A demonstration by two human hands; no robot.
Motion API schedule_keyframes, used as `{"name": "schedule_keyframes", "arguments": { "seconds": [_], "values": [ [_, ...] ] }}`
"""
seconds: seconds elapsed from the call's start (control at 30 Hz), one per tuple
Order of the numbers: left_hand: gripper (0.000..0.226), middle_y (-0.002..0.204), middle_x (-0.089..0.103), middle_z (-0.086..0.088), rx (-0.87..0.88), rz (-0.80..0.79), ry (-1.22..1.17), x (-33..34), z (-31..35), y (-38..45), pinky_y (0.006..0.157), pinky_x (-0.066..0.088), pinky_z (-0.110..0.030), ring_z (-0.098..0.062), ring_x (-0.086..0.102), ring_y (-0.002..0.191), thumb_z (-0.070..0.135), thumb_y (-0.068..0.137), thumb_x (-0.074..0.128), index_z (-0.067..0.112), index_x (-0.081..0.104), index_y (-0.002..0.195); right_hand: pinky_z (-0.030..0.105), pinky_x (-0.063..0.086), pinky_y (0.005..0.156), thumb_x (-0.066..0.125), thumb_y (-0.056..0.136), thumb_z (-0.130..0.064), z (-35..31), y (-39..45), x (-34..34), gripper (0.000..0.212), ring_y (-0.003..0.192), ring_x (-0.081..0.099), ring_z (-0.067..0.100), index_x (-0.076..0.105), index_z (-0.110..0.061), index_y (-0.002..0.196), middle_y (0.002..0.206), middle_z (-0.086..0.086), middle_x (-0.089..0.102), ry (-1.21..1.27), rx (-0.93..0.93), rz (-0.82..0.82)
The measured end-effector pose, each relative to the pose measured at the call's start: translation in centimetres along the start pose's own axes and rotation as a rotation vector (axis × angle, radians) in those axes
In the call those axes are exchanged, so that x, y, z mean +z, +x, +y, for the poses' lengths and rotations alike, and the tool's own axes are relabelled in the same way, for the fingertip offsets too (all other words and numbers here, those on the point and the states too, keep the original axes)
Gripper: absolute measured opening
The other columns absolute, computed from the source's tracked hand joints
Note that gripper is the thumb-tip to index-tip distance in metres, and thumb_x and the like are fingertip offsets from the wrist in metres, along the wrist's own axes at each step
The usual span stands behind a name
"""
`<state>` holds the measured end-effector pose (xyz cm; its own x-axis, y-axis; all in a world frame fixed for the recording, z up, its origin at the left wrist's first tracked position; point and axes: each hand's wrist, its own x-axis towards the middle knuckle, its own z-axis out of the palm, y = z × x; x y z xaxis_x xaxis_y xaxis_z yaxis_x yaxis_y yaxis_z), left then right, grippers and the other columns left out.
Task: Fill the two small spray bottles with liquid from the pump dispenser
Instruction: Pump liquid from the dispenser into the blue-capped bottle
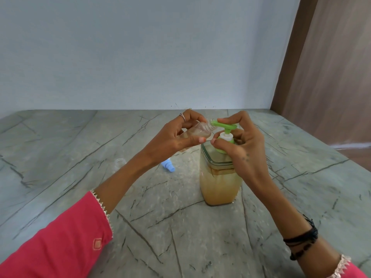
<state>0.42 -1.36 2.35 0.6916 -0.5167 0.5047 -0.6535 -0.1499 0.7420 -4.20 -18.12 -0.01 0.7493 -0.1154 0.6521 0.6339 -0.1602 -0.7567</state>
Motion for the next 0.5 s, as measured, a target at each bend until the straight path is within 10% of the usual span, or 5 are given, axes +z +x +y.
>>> {"name": "schedule_keyframes", "arguments": {
  "seconds": [0.3, 0.5],
  "values": [
    [0.032, 0.098, 0.064, 0.021, 0.005, 0.017, -0.033, 0.1, -0.3, -0.1, 0.078, 0.05, -0.017, -0.002, 0.061, 0.098, 0.035, 0.072, 0.066, 0.03, 0.053, 0.101, 0.052, 0.053, 0.06, 0.07, 0.078, 0.003, -0.1, -0.2, 0.1, 0.037, 0.07, 0.067, 0.03, 0.056, -0.031, 0.084, 0.081, 0.004, 0.071, -0.061, -0.022, 0.004],
    [0.031, 0.096, 0.065, 0.025, 0.01, 0.017, -0.052, 0.0, -0.1, 0.0, 0.078, 0.051, -0.021, -0.011, 0.063, 0.096, 0.031, 0.074, 0.067, 0.03, 0.052, 0.101, 0.023, 0.051, 0.082, 0.072, 0.077, -0.015, 0.9, -0.5, -0.1, 0.036, 0.099, 0.059, 0.009, 0.058, -0.025, 0.109, 0.111, -0.009, 0.051, -0.312, -0.288, 0.083]
  ]
}}
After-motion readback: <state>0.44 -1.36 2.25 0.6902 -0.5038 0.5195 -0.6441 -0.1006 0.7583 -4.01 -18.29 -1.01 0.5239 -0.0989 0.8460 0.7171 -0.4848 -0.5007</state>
